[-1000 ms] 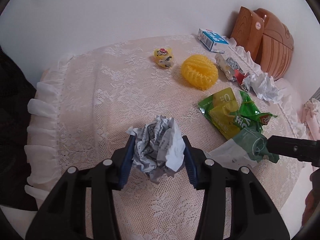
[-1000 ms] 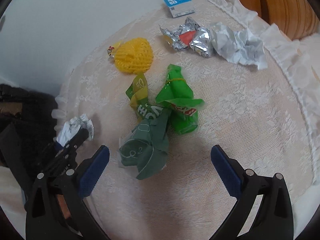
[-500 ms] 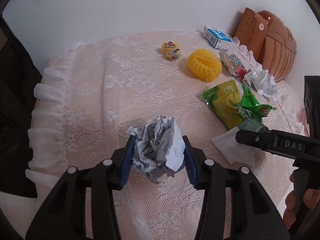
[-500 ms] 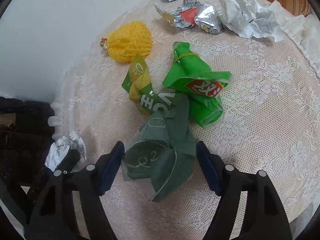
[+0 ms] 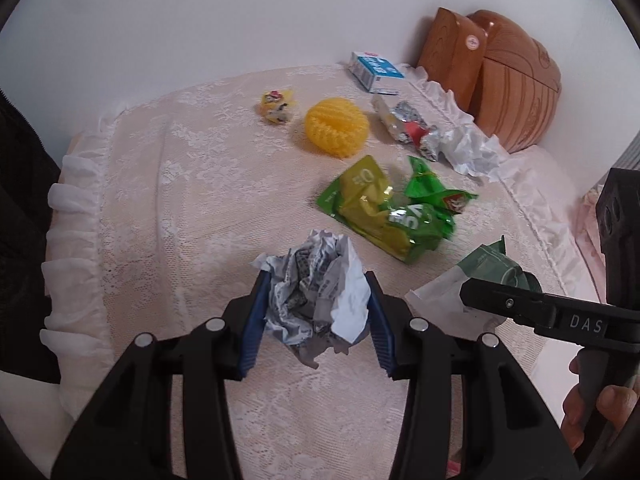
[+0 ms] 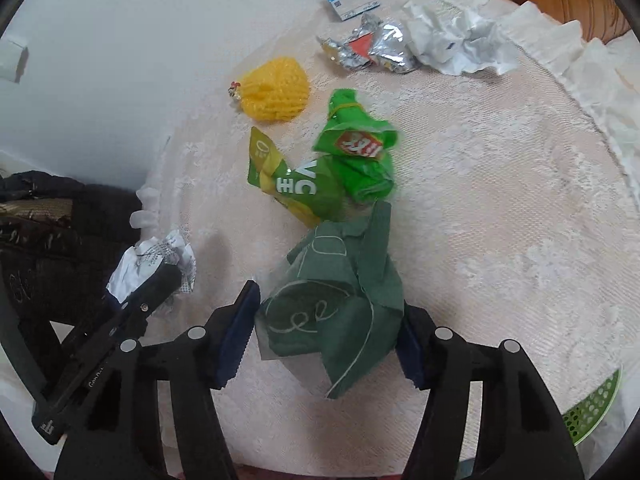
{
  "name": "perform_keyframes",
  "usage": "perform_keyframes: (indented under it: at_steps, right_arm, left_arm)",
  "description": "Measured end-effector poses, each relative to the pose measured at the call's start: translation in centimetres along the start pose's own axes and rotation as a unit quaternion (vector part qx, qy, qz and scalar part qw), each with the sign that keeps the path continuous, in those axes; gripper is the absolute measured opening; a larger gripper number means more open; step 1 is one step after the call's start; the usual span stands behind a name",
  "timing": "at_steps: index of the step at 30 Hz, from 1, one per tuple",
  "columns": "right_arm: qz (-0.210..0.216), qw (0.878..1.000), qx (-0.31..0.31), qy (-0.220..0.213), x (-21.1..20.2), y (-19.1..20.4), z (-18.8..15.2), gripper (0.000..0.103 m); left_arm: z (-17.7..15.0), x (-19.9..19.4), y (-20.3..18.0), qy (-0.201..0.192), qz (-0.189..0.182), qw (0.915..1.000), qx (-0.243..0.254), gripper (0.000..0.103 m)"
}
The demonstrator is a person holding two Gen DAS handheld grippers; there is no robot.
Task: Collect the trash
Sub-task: 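Carry paper and green wrapper to the wastebasket and open the left tool over it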
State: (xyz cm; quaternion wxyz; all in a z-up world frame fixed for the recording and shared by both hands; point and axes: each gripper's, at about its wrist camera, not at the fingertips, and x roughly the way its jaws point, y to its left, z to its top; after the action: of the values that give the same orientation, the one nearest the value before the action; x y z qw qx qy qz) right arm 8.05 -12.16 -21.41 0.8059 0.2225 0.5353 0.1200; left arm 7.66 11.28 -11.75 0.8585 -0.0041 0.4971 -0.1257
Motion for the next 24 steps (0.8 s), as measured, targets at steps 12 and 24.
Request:
perform_keyframes:
  at_steps: [12,24]
  right_arm:
    - [-0.132,0.982,0.076,-0.11,-13.9,-13.6,-7.6,0.063]
    - [-0.162,0.96,0.161,-0.16,-21.4,-24.0,-15.3,0.063]
  left_arm:
    - [-4.1,-1.5,-16.2,0.021,-0.095,0.9891,0.111,0.045]
    - [-8.5,-2.7,-27.9,0.029,-0.129,0.9682,0.212,0.045]
